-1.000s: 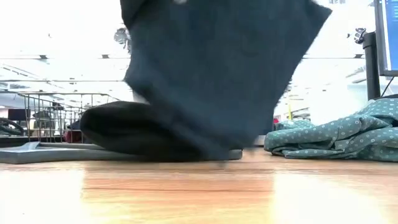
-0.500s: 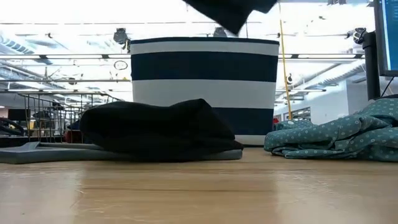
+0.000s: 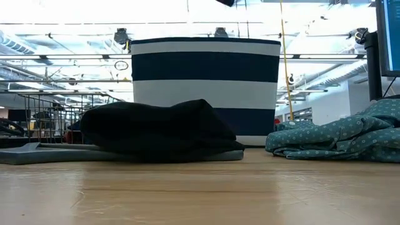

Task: Pick & Place Cloths
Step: Put the gray pants into the gold wire basket

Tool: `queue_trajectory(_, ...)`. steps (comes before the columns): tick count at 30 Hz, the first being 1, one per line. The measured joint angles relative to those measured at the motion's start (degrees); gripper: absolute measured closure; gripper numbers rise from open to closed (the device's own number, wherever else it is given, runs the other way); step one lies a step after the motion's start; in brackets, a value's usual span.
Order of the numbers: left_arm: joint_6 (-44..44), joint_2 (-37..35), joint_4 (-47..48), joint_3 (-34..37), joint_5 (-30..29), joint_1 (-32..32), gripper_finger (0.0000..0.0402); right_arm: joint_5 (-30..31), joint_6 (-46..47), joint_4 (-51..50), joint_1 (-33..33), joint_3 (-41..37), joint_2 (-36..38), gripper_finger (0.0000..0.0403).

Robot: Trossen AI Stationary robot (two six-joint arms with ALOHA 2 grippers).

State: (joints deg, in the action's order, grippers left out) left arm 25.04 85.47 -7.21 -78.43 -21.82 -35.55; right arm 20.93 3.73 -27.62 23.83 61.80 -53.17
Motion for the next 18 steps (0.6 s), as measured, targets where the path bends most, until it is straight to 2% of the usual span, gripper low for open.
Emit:
queue_trajectory(7, -3.7, -0.4, -4.2, 0.0, -7.4, -0.1, 0.0401, 0.0, 0.0, 0.0, 0.0, 0.0, 0.0, 0.0403)
queue_trajectory(18, -16.5, -5.7, -7.3, 0.0, -31.5, 3.0, 0.0401, 0.0, 0.0, 0.0, 0.0, 0.0, 0.0, 0.0403)
